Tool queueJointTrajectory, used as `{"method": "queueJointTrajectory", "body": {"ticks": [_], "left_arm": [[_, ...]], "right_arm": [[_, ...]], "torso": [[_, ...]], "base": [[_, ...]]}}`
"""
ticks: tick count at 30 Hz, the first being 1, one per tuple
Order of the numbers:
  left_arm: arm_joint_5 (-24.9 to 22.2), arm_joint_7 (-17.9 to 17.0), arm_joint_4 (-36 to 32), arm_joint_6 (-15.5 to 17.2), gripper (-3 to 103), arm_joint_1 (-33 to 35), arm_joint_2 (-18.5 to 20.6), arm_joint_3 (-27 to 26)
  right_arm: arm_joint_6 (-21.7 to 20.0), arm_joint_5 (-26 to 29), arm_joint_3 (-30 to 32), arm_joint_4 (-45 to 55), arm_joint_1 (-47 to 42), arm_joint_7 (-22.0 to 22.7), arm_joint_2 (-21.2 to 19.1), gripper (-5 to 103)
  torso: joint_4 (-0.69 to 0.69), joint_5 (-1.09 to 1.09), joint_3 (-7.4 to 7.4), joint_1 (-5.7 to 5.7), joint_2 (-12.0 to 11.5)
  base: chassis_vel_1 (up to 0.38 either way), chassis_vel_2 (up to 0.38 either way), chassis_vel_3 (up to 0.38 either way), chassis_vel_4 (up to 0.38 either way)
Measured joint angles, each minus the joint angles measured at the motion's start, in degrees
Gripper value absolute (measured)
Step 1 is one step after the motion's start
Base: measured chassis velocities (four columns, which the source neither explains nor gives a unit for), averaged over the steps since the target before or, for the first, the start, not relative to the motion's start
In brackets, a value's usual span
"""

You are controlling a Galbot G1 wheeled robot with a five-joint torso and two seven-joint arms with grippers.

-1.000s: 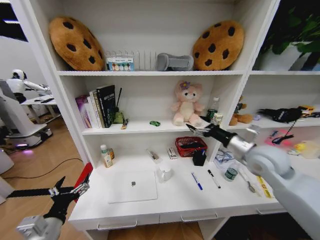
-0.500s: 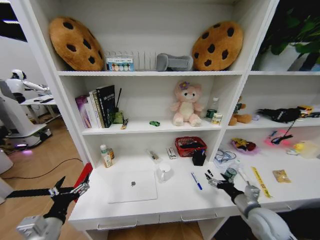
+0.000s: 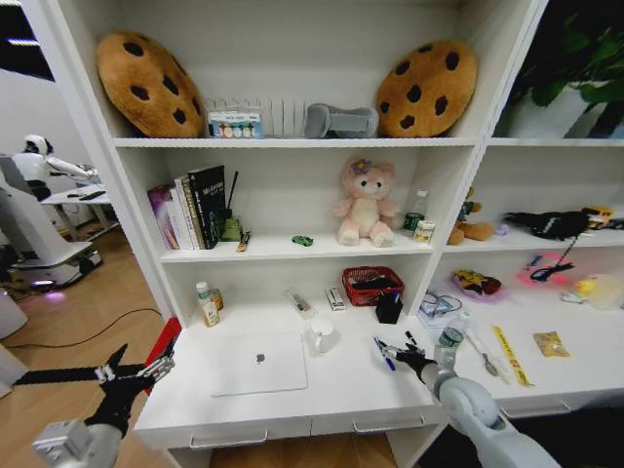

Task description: Organize the objects on the table.

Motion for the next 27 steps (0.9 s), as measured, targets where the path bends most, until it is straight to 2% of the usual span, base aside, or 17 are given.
{"method": "queueJointTrajectory", "body": {"ticks": [7,8,13,23,27], "left_arm": [[0.0,0.0,0.0,0.0,100,0.0,0.0,0.0],[0.0,0.0,0.0,0.0,100,0.0,0.0,0.0],[0.0,0.0,0.0,0.0,100,0.0,0.0,0.0],[0.0,0.0,0.0,0.0,100,0.0,0.0,0.0],[0.0,0.0,0.0,0.0,100,0.0,0.0,0.0]], "right_arm": [[0.14,0.09,-2.48,-4.32,2.85,-1.6,-0.87,100],[0.2,-0.02,-2.85,-4.79,3.11,-1.83,-0.87,102],[0.33,-0.5,-4.45,-6.5,5.02,-2.59,-0.7,98],[0.81,-1.74,-7.98,-9.15,8.02,-2.91,-0.37,96],[0.93,-2.01,-9.49,-9.53,8.71,-2.95,-0.35,89]], "torso": [[-0.02,0.0,0.0,0.0,0.0],[-0.02,0.0,0.0,0.0,0.0],[-0.01,0.0,0.0,-0.01,0.0],[-0.01,0.0,-0.01,-0.01,0.0],[-0.02,-0.03,-0.01,-0.01,0.01]], "base": [[0.0,0.0,0.0,0.0],[0.0,0.0,0.0,0.0],[0.0,0.0,0.0,0.0],[0.0,0.0,0.0,0.0],[0.0,0.0,0.0,0.0]]}}
